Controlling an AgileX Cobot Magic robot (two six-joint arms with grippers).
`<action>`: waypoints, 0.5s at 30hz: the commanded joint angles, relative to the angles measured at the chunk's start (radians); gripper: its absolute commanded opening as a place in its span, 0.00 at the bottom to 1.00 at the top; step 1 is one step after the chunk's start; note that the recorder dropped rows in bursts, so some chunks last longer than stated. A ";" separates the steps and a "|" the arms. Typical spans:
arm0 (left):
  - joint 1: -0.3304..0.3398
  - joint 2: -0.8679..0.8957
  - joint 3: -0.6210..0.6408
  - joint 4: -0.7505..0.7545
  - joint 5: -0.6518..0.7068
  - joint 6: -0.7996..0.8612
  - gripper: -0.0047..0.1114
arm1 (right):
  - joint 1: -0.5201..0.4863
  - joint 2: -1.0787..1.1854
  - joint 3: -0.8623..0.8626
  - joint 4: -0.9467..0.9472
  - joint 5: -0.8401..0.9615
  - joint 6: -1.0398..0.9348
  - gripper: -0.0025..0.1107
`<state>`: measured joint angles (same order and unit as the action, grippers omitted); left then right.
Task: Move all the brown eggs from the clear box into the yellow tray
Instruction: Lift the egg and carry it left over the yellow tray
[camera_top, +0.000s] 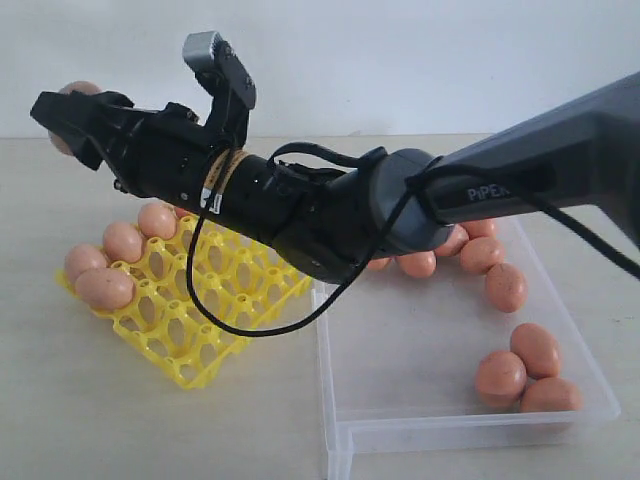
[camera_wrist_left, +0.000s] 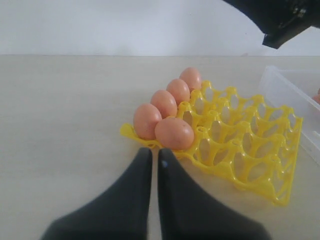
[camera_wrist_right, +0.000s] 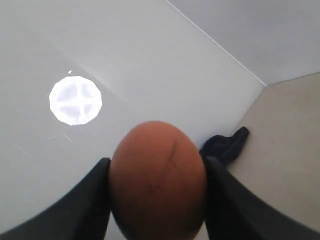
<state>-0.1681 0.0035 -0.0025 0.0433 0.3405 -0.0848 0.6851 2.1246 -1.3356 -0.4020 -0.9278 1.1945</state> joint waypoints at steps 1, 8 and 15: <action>-0.005 -0.003 0.003 -0.003 -0.005 -0.001 0.08 | 0.011 0.030 -0.031 -0.031 0.198 -0.079 0.02; -0.005 -0.003 0.003 -0.003 -0.005 -0.001 0.08 | 0.013 0.064 -0.043 -0.022 0.446 -0.266 0.02; -0.005 -0.003 0.003 -0.003 -0.005 -0.001 0.08 | 0.013 0.139 -0.098 0.025 0.446 -0.360 0.02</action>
<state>-0.1681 0.0035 -0.0025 0.0433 0.3405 -0.0848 0.6994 2.2358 -1.4010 -0.3894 -0.4773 0.8628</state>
